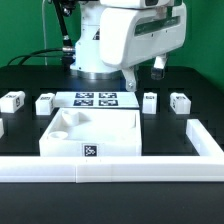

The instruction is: Assemble square table

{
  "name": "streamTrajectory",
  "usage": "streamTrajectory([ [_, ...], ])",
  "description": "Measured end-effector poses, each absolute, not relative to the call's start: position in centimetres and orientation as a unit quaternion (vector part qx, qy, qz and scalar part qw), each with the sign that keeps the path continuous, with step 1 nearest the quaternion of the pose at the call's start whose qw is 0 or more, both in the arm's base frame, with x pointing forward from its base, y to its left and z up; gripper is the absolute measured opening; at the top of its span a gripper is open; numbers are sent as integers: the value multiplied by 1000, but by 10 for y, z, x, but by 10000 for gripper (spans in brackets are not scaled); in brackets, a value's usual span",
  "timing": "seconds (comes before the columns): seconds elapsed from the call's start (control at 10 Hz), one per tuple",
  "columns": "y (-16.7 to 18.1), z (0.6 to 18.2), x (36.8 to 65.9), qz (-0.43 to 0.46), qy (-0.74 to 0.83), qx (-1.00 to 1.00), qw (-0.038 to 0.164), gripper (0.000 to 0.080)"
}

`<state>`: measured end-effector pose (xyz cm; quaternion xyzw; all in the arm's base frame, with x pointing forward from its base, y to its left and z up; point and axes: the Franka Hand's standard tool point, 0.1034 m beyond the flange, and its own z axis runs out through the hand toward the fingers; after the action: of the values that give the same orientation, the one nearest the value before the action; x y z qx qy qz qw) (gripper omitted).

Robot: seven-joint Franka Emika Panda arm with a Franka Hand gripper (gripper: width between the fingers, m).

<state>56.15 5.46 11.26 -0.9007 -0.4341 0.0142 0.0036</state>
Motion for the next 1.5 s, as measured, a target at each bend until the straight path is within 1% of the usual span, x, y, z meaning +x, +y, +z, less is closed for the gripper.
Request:
streamTrajectory([
  [0.7, 55, 112, 561, 15, -434, -901, 4, 650],
  [0.8, 52, 110, 556, 14, -473, -881, 4, 650],
  [0.9, 49, 103, 545, 4, -532, -847, 1, 650],
  [1.0, 48, 95, 526, 9, -558, -830, 4, 650],
  [1.1, 43, 90, 518, 10, -582, -813, 5, 650],
  [1.2, 37, 84, 513, 7, -593, -805, 4, 650],
  [1.5, 37, 84, 514, 8, -585, -811, 5, 650],
])
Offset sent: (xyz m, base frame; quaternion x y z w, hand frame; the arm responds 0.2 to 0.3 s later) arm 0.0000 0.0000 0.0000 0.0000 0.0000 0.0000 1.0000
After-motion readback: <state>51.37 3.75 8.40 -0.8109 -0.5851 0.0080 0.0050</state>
